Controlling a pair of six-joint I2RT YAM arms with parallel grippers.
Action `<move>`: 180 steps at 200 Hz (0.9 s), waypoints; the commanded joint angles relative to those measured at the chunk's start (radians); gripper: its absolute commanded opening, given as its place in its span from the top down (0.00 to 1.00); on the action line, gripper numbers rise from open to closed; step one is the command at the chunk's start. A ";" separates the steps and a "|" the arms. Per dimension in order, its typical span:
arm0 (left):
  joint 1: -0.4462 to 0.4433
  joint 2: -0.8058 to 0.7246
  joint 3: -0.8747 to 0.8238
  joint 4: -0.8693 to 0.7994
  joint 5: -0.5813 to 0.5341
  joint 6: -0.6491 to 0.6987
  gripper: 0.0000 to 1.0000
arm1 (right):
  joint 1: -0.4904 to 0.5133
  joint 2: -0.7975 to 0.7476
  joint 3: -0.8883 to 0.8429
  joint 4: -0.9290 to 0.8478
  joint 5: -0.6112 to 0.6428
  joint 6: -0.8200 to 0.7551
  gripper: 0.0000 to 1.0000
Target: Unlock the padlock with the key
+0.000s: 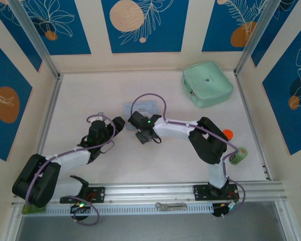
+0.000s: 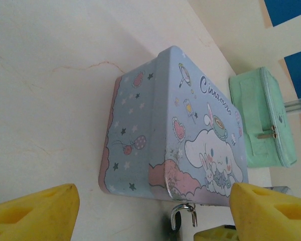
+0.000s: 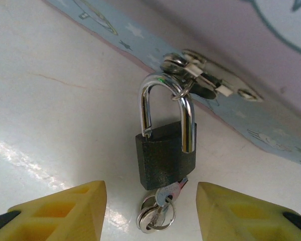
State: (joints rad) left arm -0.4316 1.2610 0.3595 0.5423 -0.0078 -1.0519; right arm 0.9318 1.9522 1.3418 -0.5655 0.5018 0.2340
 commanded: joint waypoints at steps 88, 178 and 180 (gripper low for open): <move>0.010 0.081 0.004 0.127 0.061 -0.059 0.23 | 0.019 0.041 -0.030 0.141 0.152 -0.097 0.66; 0.010 0.095 0.018 0.134 0.066 -0.061 0.23 | 0.018 0.033 -0.108 0.199 0.149 -0.119 0.62; 0.010 0.095 0.018 0.134 0.066 -0.062 0.23 | 0.017 0.033 -0.110 0.200 0.149 -0.120 0.63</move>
State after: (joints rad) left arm -0.4316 1.3460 0.3599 0.6514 0.0444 -1.1027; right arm 0.9436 1.9800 1.2633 -0.3843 0.6415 0.1188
